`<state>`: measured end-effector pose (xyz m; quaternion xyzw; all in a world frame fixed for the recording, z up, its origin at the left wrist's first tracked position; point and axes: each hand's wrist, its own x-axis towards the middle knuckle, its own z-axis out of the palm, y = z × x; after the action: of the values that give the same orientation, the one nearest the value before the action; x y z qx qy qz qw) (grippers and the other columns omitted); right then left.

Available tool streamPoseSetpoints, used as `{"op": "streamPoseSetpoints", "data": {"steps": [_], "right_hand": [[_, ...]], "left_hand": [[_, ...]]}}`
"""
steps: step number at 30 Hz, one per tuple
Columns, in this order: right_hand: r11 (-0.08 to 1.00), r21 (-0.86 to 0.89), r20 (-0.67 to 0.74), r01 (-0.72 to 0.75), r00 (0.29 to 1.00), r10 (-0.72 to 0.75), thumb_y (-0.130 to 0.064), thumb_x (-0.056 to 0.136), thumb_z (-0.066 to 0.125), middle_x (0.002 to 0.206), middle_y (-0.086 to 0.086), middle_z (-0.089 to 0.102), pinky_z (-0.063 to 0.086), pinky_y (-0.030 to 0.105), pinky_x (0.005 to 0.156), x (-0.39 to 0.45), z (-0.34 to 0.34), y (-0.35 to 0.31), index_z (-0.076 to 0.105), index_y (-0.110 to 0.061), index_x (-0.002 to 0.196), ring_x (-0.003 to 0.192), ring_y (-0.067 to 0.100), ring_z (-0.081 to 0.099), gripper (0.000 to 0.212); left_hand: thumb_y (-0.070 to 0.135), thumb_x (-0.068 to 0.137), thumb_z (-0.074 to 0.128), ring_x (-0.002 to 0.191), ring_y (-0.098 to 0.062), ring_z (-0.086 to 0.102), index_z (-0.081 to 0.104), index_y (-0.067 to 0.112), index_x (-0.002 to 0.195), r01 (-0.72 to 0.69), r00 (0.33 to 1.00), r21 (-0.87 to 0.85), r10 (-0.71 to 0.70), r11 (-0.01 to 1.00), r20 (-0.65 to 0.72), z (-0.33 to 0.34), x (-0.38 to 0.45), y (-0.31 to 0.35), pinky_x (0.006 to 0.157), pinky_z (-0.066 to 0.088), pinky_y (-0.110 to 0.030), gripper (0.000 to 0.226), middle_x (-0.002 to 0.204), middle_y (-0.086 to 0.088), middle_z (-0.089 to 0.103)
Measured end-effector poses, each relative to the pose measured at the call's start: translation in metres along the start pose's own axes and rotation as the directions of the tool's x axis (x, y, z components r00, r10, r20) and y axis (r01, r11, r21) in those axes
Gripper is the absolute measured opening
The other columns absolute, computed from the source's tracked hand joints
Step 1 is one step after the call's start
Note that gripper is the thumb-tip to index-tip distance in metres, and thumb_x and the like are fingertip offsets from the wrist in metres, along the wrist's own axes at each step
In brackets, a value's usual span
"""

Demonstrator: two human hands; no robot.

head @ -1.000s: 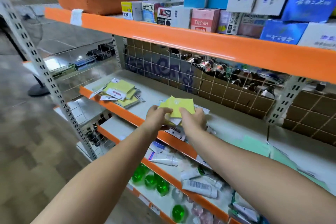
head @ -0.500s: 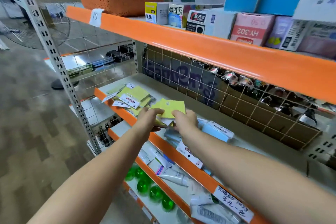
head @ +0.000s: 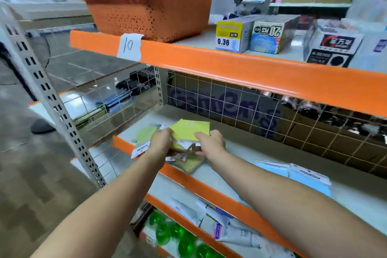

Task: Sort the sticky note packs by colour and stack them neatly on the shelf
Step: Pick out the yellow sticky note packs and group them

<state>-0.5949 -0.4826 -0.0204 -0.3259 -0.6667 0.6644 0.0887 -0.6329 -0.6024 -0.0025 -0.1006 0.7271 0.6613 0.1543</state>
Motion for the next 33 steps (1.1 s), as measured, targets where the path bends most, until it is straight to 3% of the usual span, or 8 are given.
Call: {"op": "streamPoseSetpoints", "data": {"steps": [6,10,17,20,24,28,31,33], "right_hand": [[0.999,0.034,-0.101,-0.032,0.994,0.035,-0.013,0.087,0.053,0.089,0.007,0.056,0.06,0.041,0.073,0.017,0.052,-0.013,0.058,-0.006,0.088,0.081,0.03,0.064,0.008],[0.999,0.021,-0.151,-0.031,0.988,0.034,-0.01,0.086,0.052,0.089,0.01,0.059,0.059,0.043,0.071,0.027,0.075,-0.016,0.062,0.002,0.101,0.069,0.027,0.063,0.022],[0.995,-0.007,-0.236,-0.1,0.967,0.096,-0.011,0.089,0.052,0.089,0.006,0.061,0.057,0.036,0.073,0.041,0.088,-0.008,0.056,-0.006,0.106,0.071,0.023,0.063,0.019],[0.994,-0.024,-0.214,-0.107,0.972,0.1,-0.011,0.089,0.054,0.108,0.009,0.063,0.054,0.025,0.049,0.042,0.092,-0.003,0.056,-0.009,0.118,0.073,0.023,0.067,0.029],[0.976,-0.193,-0.214,-0.098,0.975,0.056,-0.019,0.087,0.059,0.098,0.002,0.059,0.053,0.029,0.055,0.039,0.091,0.001,0.051,-0.015,0.115,0.074,0.02,0.065,0.03],[0.848,-0.511,-0.257,-0.143,0.966,0.009,-0.033,0.08,0.06,0.071,-0.005,0.044,0.029,0.025,0.052,0.036,0.09,0.001,0.038,-0.023,0.076,0.059,0.015,0.044,0.025],[0.803,-0.57,-0.288,-0.175,0.958,0.004,-0.036,0.077,0.062,0.087,-0.001,0.051,0.032,0.025,0.052,0.035,0.093,-0.001,0.046,-0.016,0.097,0.074,0.023,0.052,0.032],[0.775,-0.612,-0.305,-0.159,0.951,-0.046,-0.036,0.077,0.063,0.11,0.002,0.052,0.041,0.03,0.07,0.034,0.092,-0.002,0.048,-0.016,0.115,0.101,0.026,0.052,0.046]], "left_hand": [[0.01,0.093,0.05,0.049,-0.023,0.056,0.053,0.011,0.081,-0.057,0.998,0.059,0.055,0.997,0.036,-0.051,0.057,0.019,0.034,0.046,-0.02,0.012,0.076,-0.013,0.053],[0.011,0.089,0.059,0.073,-0.033,0.063,0.048,0.01,0.074,-0.045,0.999,0.034,0.045,0.998,-0.001,-0.075,0.094,0.026,0.067,0.059,-0.045,0.019,0.076,-0.015,0.053],[0.017,0.087,0.066,0.064,-0.029,0.058,0.054,0.005,0.091,-0.006,0.995,0.112,-0.005,0.994,0.098,-0.091,0.142,0.019,0.059,0.05,-0.033,0.017,0.081,-0.019,0.057],[0.024,0.086,0.067,0.061,-0.026,0.057,0.056,0.007,0.083,-0.011,0.995,0.225,-0.011,0.974,0.096,-0.091,0.154,0.013,0.052,0.045,-0.027,0.021,0.079,-0.015,0.06],[0.037,0.081,0.068,0.086,-0.033,0.063,0.06,0.012,0.073,-0.062,0.996,0.445,0.028,0.893,0.083,-0.093,0.172,0.008,0.084,0.053,-0.04,0.028,0.092,-0.015,0.068],[0.05,0.078,0.067,0.114,-0.035,0.051,0.065,0.016,0.109,-0.094,0.993,0.586,0.035,0.805,0.11,-0.092,0.186,0.0,0.099,0.042,-0.039,0.046,0.123,-0.012,0.06],[0.057,0.079,0.064,0.128,-0.035,0.038,0.053,0.021,0.133,-0.105,0.993,0.63,0.046,0.769,0.109,-0.089,0.191,-0.005,0.108,0.033,-0.044,0.066,0.138,-0.011,0.049],[0.058,0.081,0.061,0.131,-0.035,0.034,0.049,0.022,0.137,-0.122,0.992,0.643,0.065,0.756,0.111,-0.087,0.19,-0.006,0.109,0.031,-0.045,0.068,0.14,-0.012,0.047]]}}
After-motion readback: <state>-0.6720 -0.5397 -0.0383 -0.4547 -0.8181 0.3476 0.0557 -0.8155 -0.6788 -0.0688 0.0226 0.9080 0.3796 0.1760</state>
